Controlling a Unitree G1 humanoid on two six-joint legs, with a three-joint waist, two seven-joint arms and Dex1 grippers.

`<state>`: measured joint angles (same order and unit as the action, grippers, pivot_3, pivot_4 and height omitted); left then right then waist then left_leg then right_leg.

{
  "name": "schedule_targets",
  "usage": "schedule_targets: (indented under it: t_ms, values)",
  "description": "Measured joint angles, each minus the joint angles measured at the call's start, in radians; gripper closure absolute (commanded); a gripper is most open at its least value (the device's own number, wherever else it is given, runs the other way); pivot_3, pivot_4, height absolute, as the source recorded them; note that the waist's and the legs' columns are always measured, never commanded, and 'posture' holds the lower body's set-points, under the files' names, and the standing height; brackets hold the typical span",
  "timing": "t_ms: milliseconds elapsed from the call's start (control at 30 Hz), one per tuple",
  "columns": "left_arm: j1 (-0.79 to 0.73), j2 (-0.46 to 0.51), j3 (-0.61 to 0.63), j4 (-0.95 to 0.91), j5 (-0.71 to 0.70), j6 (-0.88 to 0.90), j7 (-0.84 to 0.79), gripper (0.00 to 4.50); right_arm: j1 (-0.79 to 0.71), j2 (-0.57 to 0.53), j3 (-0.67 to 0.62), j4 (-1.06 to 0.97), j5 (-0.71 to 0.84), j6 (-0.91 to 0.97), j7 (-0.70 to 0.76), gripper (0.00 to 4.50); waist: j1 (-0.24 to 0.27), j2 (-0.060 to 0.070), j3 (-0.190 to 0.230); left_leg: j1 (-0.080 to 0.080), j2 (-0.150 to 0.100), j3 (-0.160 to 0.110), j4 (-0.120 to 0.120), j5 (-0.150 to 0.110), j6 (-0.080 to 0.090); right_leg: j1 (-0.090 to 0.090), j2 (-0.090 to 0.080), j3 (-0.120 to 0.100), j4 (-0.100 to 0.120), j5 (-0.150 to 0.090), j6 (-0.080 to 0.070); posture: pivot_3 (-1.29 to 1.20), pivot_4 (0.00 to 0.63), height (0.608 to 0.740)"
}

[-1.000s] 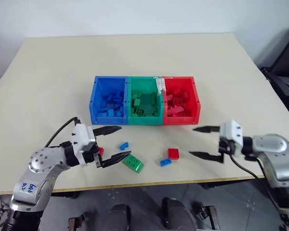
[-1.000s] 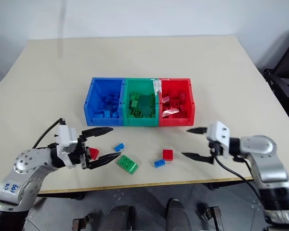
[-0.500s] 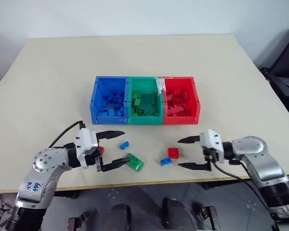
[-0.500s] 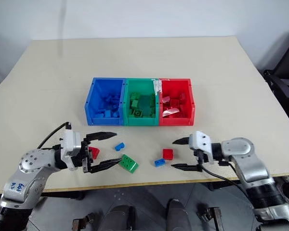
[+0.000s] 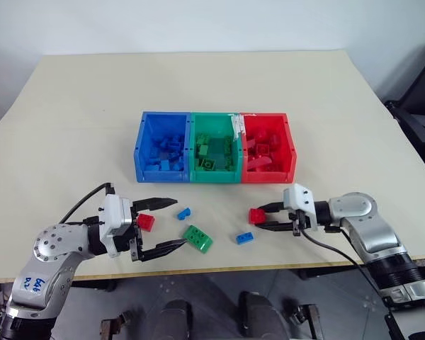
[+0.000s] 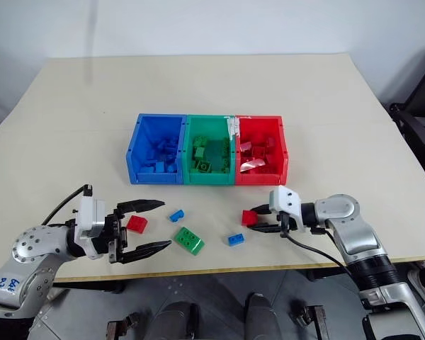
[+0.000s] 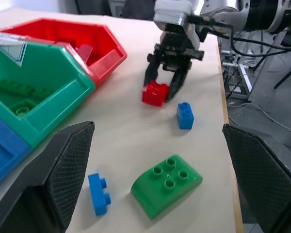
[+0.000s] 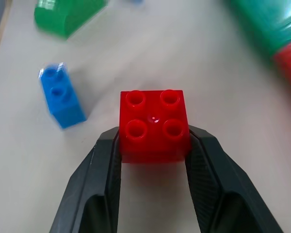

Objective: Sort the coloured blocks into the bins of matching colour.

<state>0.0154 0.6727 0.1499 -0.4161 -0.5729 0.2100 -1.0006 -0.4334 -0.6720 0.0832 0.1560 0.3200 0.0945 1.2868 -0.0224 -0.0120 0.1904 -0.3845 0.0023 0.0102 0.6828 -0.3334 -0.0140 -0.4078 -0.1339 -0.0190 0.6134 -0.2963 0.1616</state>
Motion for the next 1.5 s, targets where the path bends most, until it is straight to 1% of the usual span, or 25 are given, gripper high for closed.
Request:
schedule_targets:
  t_ms: [67, 133, 200, 233, 267, 333, 400, 533, 567, 633, 700, 767, 833, 900, 967, 1000, 1100, 1200, 1300, 1333, 1433, 1500]
  values:
    - [0.009, -0.009, 0.02, -0.001, -0.001, -0.002, 0.017, 0.0, -0.043, 0.004, -0.046, -0.012, 0.052, 0.062, -0.034, 3.04, -0.003, 0.0, 0.0, 0.0, 0.0, 0.0, 0.0, 0.0, 0.0, -0.001, 0.0, 0.001, 0.001, 0.0, 0.0, 0.0, 0.15, 0.74]
    - [0.015, -0.03, 0.063, 0.002, -0.002, -0.005, 0.057, 0.0, -0.139, 0.038, -0.098, -0.01, 0.093, 0.138, -0.115, 3.04, -0.01, 0.0, 0.0, 0.0, 0.002, -0.001, 0.0, 0.0, -0.001, -0.002, 0.001, 0.001, 0.001, 0.0, -0.001, 0.0, 0.15, 0.74]
    - [0.021, -0.037, 0.098, 0.008, -0.002, -0.012, 0.085, 0.0, -0.217, 0.07, -0.121, 0.011, 0.09, 0.153, -0.183, 3.04, -0.011, 0.0, 0.0, 0.001, 0.003, 0.0, 0.0, 0.0, -0.001, -0.003, 0.002, 0.001, 0.002, 0.0, -0.001, 0.0, 0.15, 0.74]
    - [0.039, -0.041, 0.13, 0.021, 0.0, -0.023, 0.101, 0.0, -0.279, 0.099, -0.126, 0.057, 0.069, 0.149, -0.24, 3.04, -0.012, 0.0, 0.0, 0.001, 0.003, 0.001, 0.0, 0.0, -0.002, -0.003, 0.002, 0.001, 0.003, 0.0, -0.002, 0.0, 0.15, 0.74]
    - [0.048, -0.04, 0.146, 0.033, 0.003, -0.025, 0.108, 0.0, -0.307, 0.106, -0.126, 0.086, 0.052, 0.145, -0.271, 3.04, -0.01, 0.0, 0.0, 0.0, 0.003, 0.001, 0.0, 0.0, -0.002, -0.003, 0.002, 0.001, 0.003, 0.0, -0.002, 0.0, 0.15, 0.74]
    - [0.106, -0.039, 0.201, 0.047, 0.01, -0.04, 0.118, 0.0, -0.384, 0.139, -0.12, 0.205, -0.008, 0.114, -0.349, 2.29, -0.009, 0.0, 0.0, 0.0, 0.002, 0.002, 0.0, 0.0, -0.001, -0.004, 0.001, 0.001, 0.003, 0.0, -0.002, 0.0, 0.15, 0.74]
    - [0.145, -0.036, 0.239, 0.059, 0.012, -0.046, 0.119, 0.0, -0.416, 0.155, -0.117, 0.293, -0.054, 0.078, -0.393, 1.68, -0.003, 0.0, 0.0, -0.002, 0.001, 0.001, 0.0, 0.0, -0.001, -0.004, 0.001, 0.0, 0.003, 0.0, -0.002, 0.0, 0.15, 0.74]
    - [0.17, -0.025, 0.283, 0.072, 0.011, -0.049, 0.111, 0.0, -0.423, 0.176, -0.092, 0.363, -0.089, 0.021, -0.397, 0.24, -0.001, 0.0, 0.0, -0.003, -0.001, 0.0, 0.0, -0.002, 0.002, -0.004, -0.002, -0.001, 0.002, 0.0, -0.002, 0.0, 0.15, 0.74]
    - [0.172, -0.023, 0.285, 0.072, 0.011, -0.049, 0.109, 0.0, -0.42, 0.175, -0.092, 0.363, -0.091, 0.009, -0.388, 0.04, -0.003, 0.0, 0.0, -0.003, -0.002, 0.0, 0.0, -0.002, 0.002, -0.004, -0.002, -0.001, 0.002, 0.0, -0.002, 0.0, 0.15, 0.74]
    - [0.168, -0.021, 0.281, 0.071, 0.009, -0.044, 0.103, 0.0, -0.405, 0.163, -0.096, 0.349, -0.082, -0.014, -0.351, 0.04, -0.005, 0.0, 0.0, -0.003, -0.001, 0.001, 0.0, -0.002, 0.002, -0.004, -0.002, -0.001, 0.002, 0.0, -0.002, 0.0, 0.15, 0.74]
    - [0.16, -0.016, 0.271, 0.065, 0.005, -0.033, 0.096, 0.0, -0.343, 0.133, -0.114, 0.285, -0.036, -0.019, -0.278, 0.04, -0.001, 0.0, 0.0, -0.003, -0.001, -0.001, -0.001, -0.002, 0.002, -0.004, -0.001, -0.003, 0.002, 0.0, -0.002, 0.0, 0.15, 0.74]
    - [0.119, -0.009, 0.221, 0.059, 0.007, -0.017, 0.085, 0.0, -0.234, 0.069, -0.142, 0.177, 0.044, 0.007, -0.163, 0.04, 0.009, 0.0, 0.0, -0.004, -0.001, -0.001, 0.0, -0.002, 0.002, -0.003, -0.002, -0.003, 0.0, 0.0, -0.002, 0.0, 0.15, 0.74]
    - [0.077, -0.008, 0.164, 0.051, 0.013, -0.017, 0.074, 0.0, -0.138, -0.004, -0.153, 0.101, 0.077, 0.012, -0.067, 0.04, 0.016, 0.0, 0.0, -0.004, -0.001, 0.0, 0.0, -0.002, 0.003, -0.002, -0.002, -0.003, -0.002, 0.001, -0.001, 0.0, 0.15, 0.74]
    - [0.045, -0.008, 0.113, 0.039, 0.016, -0.015, 0.057, 0.0, -0.054, -0.086, -0.148, 0.069, 0.058, -0.034, 0.014, 0.04, 0.02, 0.0, 0.0, -0.003, -0.002, 0.001, 0.0, -0.003, 0.003, -0.001, -0.002, -0.003, -0.002, 0.001, -0.001, 0.0, 0.15, 0.74]
    - [0.02, 0.011, 0.042, 0.032, 0.021, -0.003, 0.015, 0.0, 0.033, -0.174, -0.129, 0.063, 0.018, -0.13, 0.105, 0.04, 0.02, 0.0, 0.0, -0.002, -0.001, 0.002, 0.0, -0.003, 0.003, -0.001, -0.001, -0.002, -0.002, 0.001, -0.001, 0.0, 0.15, 0.74]
    - [0.015, 0.013, 0.018, 0.032, 0.023, -0.002, -0.001, 0.0, 0.057, -0.187, -0.13, 0.063, 0.013, -0.139, 0.127, 0.04, 0.018, 0.0, 0.0, -0.001, -0.001, 0.003, 0.0, -0.003, 0.003, -0.001, -0.001, -0.002, -0.002, 0.001, -0.001, 0.0, 0.15, 0.74]
    - [-0.034, 0.003, -0.056, 0.033, 0.031, -0.004, -0.024, 0.0, 0.102, -0.191, -0.127, 0.028, 0.025, -0.131, 0.16, 0.04, 0.005, 0.0, 0.0, 0.0, 0.002, 0.005, 0.0, -0.001, 0.001, -0.001, 0.001, -0.002, -0.001, 0.001, 0.0, 0.0, 0.15, 0.74]
    - [-0.053, -0.014, -0.081, 0.035, 0.033, -0.019, -0.035, 0.0, 0.126, -0.191, -0.118, -0.043, 0.044, -0.105, 0.178, 0.04, -0.002, 0.0, 0.0, 0.001, 0.003, 0.004, 0.0, -0.001, 0.0, -0.001, 0.001, -0.002, 0.0, 0.001, 0.0, 0.0, 0.15, 0.74]
    - [-0.055, -0.019, -0.102, 0.039, 0.046, -0.025, -0.04, 0.0, 0.131, -0.169, -0.04, -0.124, 0.037, -0.075, 0.182, 0.04, -0.005, 0.0, 0.0, 0.001, 0.003, 0.004, 0.0, -0.001, 0.0, -0.001, 0.001, -0.002, 0.0, 0.001, 0.0, 0.0, 0.15, 0.74]
    - [-0.053, -0.018, -0.101, 0.039, 0.05, -0.03, -0.041, 0.0, 0.129, -0.162, 0.003, -0.147, 0.011, -0.065, 0.179, 0.04, -0.004, 0.0, 0.0, 0.001, 0.003, 0.004, 0.0, -0.001, 0.0, -0.001, 0.001, -0.002, 0.0, 0.001, 0.0, 0.0, 0.15, 0.74]
    - [-0.012, -0.004, -0.077, 0.04, 0.055, -0.041, -0.039, 0.0, 0.102, -0.118, 0.107, -0.196, -0.026, 0.016, 0.155, 0.04, -0.004, 0.0, 0.0, 0.0, 0.003, 0.003, 0.0, -0.001, 0.0, -0.001, 0.001, -0.002, 0.0, 0.001, 0.0, 0.0, 0.15, 0.74]
    - [0.024, 0.008, -0.052, 0.04, 0.056, -0.044, -0.039, 0.0, 0.078, -0.089, 0.139, -0.214, -0.032, 0.052, 0.14, 0.04, -0.004, 0.0, 0.0, 0.0, 0.002, 0.002, 0.0, -0.001, 0.0, -0.001, 0.001, -0.002, -0.001, 0.001, -0.001, 0.0, 0.15, 0.74]
